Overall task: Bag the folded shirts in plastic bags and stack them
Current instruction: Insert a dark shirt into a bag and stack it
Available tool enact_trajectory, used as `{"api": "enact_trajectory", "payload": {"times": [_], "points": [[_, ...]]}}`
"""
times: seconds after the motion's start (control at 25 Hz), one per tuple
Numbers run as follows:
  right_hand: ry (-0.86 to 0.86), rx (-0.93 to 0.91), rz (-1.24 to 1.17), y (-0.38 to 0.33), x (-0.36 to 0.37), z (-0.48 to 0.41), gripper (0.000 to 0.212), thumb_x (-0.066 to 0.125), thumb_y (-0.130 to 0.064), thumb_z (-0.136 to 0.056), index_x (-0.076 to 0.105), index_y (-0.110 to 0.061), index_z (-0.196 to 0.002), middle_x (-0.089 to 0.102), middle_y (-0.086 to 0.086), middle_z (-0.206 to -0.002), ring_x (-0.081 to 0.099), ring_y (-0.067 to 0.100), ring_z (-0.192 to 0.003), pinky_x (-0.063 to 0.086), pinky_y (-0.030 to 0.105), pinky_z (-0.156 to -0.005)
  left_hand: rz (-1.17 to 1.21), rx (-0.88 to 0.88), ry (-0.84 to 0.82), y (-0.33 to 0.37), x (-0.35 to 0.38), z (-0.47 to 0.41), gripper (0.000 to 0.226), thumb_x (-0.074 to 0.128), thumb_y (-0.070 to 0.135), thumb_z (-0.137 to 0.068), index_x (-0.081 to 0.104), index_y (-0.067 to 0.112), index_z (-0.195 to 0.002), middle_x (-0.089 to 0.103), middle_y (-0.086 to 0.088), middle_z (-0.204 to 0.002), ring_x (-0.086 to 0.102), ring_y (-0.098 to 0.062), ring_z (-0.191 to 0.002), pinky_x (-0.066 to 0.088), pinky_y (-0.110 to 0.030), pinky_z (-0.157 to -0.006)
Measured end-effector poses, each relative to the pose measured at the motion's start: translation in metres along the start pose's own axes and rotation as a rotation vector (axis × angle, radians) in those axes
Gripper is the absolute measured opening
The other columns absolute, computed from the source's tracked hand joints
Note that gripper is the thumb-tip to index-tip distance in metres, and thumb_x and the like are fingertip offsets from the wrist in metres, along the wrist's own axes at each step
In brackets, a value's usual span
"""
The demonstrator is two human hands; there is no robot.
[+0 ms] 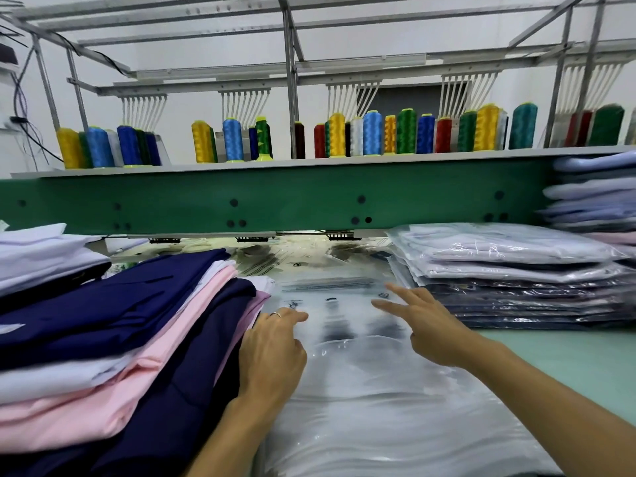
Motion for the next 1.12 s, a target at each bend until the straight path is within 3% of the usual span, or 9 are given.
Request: {"api": "enact_trajectory", "payload": {"times": [0.12, 0.28, 0.36, 0.44, 0.52, 0.68, 0.8, 0.96, 1.12], "points": [[0.073, 0.01, -0.09, -0.002, -0.004, -0.003, 0.1, 0.043, 0.016, -0.079, 0.017, -0.039, -0.159, -0.004, -0.018, -0.167, 0.003, 0.012, -0.151, 0.026, 0.041, -0.122, 0.002, 0.04, 0.017, 0.003, -0.002, -0.001, 0.077, 0.052, -0.006, -0.079, 0.048, 0.029, -0.147, 0.048, 0.018, -0.149, 0.051, -0.012, -0.128, 0.043, -0.033, -0.102], [0.135, 0.012, -0.227, 0.002, -0.01, -0.003, 0.087, 0.041, 0.017, -0.084, 0.036, -0.034, -0.154, 0.02, -0.02, -0.163, 0.014, 0.004, -0.15, 0.021, 0.033, -0.124, -0.018, 0.028, 0.004, 0.001, 0.0, -0.001, 0.087, 0.047, -0.01, -0.078, 0.03, 0.026, -0.156, 0.029, 0.016, -0.16, 0.043, -0.012, -0.137, 0.042, -0.035, -0.108], [0.131, -0.02, -0.245, 0.0, -0.014, -0.001, 0.069, 0.045, 0.016, -0.084, 0.063, -0.037, -0.123, 0.039, -0.02, -0.152, 0.028, 0.007, -0.145, 0.03, 0.036, -0.12, -0.063, -0.016, -0.036, -0.001, 0.0, -0.001, 0.075, 0.047, -0.006, -0.08, 0.039, 0.031, -0.145, 0.052, 0.013, -0.143, 0.055, -0.018, -0.121, 0.049, -0.036, -0.095], [0.152, -0.032, -0.269, 0.001, -0.017, 0.0, 0.053, 0.046, 0.015, -0.08, 0.058, -0.037, -0.085, 0.062, -0.017, -0.127, 0.05, 0.01, -0.127, 0.045, 0.038, -0.104, -0.092, -0.056, -0.071, -0.004, 0.001, -0.003, 0.053, 0.046, -0.005, -0.08, 0.036, 0.031, -0.117, 0.064, 0.009, -0.1, 0.064, -0.024, -0.086, 0.047, -0.037, -0.063], [0.139, -0.032, -0.313, 0.0, -0.017, 0.0, 0.048, 0.047, 0.013, -0.079, 0.047, -0.035, -0.083, 0.068, -0.019, -0.108, 0.059, 0.002, -0.104, 0.053, 0.039, -0.086, -0.092, -0.029, -0.119, -0.009, 0.005, -0.004, 0.049, 0.043, -0.007, -0.08, 0.026, 0.031, -0.106, 0.065, 0.007, -0.094, 0.063, -0.026, -0.075, 0.042, -0.038, -0.053], [-0.03, -0.047, -0.2, -0.009, -0.004, -0.002, 0.056, 0.05, 0.003, -0.089, 0.045, -0.047, -0.115, 0.066, -0.019, -0.101, 0.062, 0.0, -0.084, 0.051, 0.023, -0.066, -0.159, 0.083, -0.383, -0.015, 0.027, 0.005, 0.053, 0.042, 0.003, -0.09, 0.042, 0.035, -0.133, 0.062, 0.005, -0.128, 0.061, -0.027, -0.111, 0.048, -0.038, -0.088], [-0.208, -0.013, -0.064, 0.003, 0.012, -0.001, 0.056, 0.039, 0.007, -0.091, 0.055, -0.036, -0.123, 0.061, -0.007, -0.12, 0.059, 0.011, -0.099, 0.051, 0.028, -0.08, -0.092, 0.05, -0.484, -0.04, 0.039, 0.004, 0.046, 0.045, 0.009, -0.098, 0.048, 0.028, -0.14, 0.058, 0.001, -0.136, 0.053, -0.021, -0.126, 0.038, -0.033, -0.106], [-0.261, 0.061, -0.061, 0.021, 0.016, 0.003, 0.056, 0.035, 0.009, -0.091, 0.054, -0.032, -0.122, 0.053, -0.006, -0.127, 0.055, 0.014, -0.103, 0.05, 0.035, -0.09, 0.085, -0.01, -0.433, -0.062, 0.038, -0.003, 0.048, 0.052, 0.003, -0.097, 0.053, 0.021, -0.141, 0.059, 0.001, -0.138, 0.055, -0.014, -0.125, 0.037, -0.015, -0.101], [-0.283, 0.12, -0.089, 0.029, 0.015, 0.005, 0.057, 0.037, 0.006, -0.088, 0.053, -0.044, -0.109, 0.053, -0.013, -0.121, 0.057, 0.013, -0.101, 0.053, 0.037, -0.09, 0.121, -0.032, -0.363, -0.06, 0.037, -0.007, 0.045, 0.051, -0.002, -0.094, 0.061, 0.016, -0.134, 0.063, -0.003, -0.133, 0.058, -0.016, -0.121, 0.039, -0.019, -0.102]]}}
Point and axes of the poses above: each hand's wrist, its own z-axis away from the middle knuckle, its own x-axis out of the palm, y = z × x, the point moved 2 cm from there along -z, towards the middle knuckle
